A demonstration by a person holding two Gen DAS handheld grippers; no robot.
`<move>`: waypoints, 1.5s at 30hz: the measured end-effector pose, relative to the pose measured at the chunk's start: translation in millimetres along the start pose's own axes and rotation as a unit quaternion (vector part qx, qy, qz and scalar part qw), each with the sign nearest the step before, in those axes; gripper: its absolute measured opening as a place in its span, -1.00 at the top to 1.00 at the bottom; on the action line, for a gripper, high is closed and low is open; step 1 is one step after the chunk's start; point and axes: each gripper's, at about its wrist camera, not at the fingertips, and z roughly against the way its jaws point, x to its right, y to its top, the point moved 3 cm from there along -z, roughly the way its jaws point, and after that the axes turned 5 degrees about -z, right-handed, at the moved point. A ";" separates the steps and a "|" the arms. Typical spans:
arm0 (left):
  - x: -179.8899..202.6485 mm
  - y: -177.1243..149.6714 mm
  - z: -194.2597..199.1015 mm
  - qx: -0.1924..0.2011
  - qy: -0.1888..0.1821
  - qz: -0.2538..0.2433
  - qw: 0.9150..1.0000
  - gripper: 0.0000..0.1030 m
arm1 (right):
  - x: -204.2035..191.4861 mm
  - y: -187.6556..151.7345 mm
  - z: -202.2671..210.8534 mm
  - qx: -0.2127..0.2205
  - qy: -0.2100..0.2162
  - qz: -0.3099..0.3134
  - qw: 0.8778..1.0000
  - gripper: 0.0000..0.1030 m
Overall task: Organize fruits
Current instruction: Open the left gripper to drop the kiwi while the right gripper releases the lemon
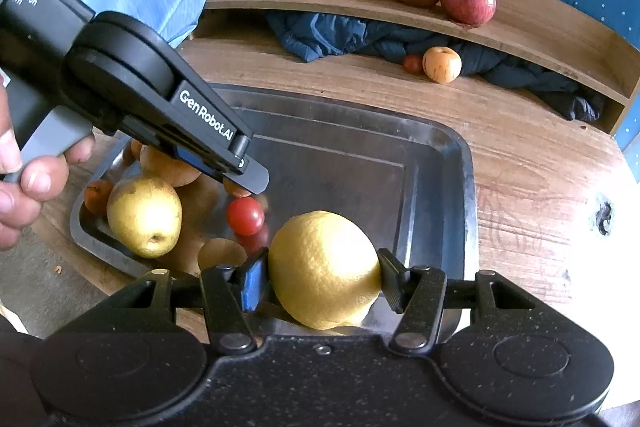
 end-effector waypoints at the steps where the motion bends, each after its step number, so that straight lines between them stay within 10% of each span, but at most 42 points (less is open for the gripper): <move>1: 0.3 -0.6 0.4 0.000 0.001 0.001 1.000 0.47 | -0.1 0.0 0.1 0.000 0.000 0.000 1.000 -0.14; 9: 0.5 -2.8 4.5 0.002 0.007 0.001 1.000 0.46 | -0.3 0.6 -0.3 0.000 0.001 0.002 1.000 -0.14; 37: 13.5 -17.0 50.4 0.063 -0.011 -0.015 0.998 -0.87 | 13.0 -7.6 42.2 0.050 -0.024 -0.026 0.998 -0.86; 45: 14.2 -25.1 67.3 0.073 0.008 -0.026 0.997 -0.99 | 12.3 -11.5 50.5 0.063 -0.018 -0.035 0.997 -0.98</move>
